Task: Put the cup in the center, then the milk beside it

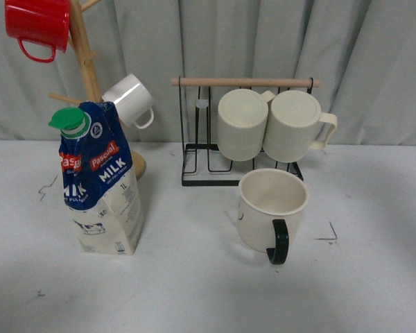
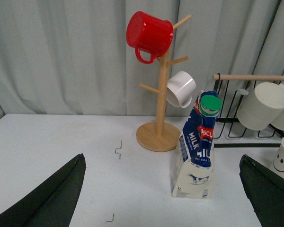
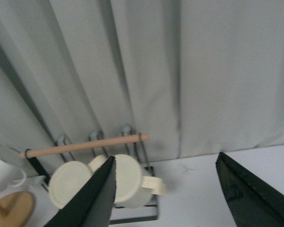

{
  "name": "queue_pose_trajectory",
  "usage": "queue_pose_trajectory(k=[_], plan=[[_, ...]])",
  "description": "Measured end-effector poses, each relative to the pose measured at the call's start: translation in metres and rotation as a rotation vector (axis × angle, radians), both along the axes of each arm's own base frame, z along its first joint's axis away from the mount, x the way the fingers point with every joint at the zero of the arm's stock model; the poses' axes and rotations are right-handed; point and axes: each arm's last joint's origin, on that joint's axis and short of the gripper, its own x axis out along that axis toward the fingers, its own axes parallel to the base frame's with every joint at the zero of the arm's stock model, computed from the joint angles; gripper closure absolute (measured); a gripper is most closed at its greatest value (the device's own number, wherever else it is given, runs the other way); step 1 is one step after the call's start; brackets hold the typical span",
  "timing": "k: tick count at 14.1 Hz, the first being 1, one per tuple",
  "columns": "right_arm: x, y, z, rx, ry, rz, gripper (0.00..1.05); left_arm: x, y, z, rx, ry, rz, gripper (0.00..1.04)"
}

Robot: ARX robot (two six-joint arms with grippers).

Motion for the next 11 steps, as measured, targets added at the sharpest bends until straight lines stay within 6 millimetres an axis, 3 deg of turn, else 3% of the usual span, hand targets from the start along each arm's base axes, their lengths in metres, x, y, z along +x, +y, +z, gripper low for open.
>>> queue_pose_trajectory(k=[3,5,7,11], plan=[[-0.068,-0.033,-0.006,-0.124,-0.067,-0.037,0.77,0.000,0.000,0.000,0.000,0.000,0.000,0.07],[-0.087,-0.034,-0.023,-0.138,-0.058,-0.007,0.98,0.000,0.000,0.000,0.000,-0.001,0.000,0.07],[-0.103,-0.046,-0.040,-0.150,-0.035,-0.005,1.03,0.000,0.000,0.000,0.000,0.000,0.000,0.07],[-0.124,-0.049,-0.051,-0.150,-0.044,-0.019,1.03,0.000,0.000,0.000,0.000,-0.001,0.000,0.07]])
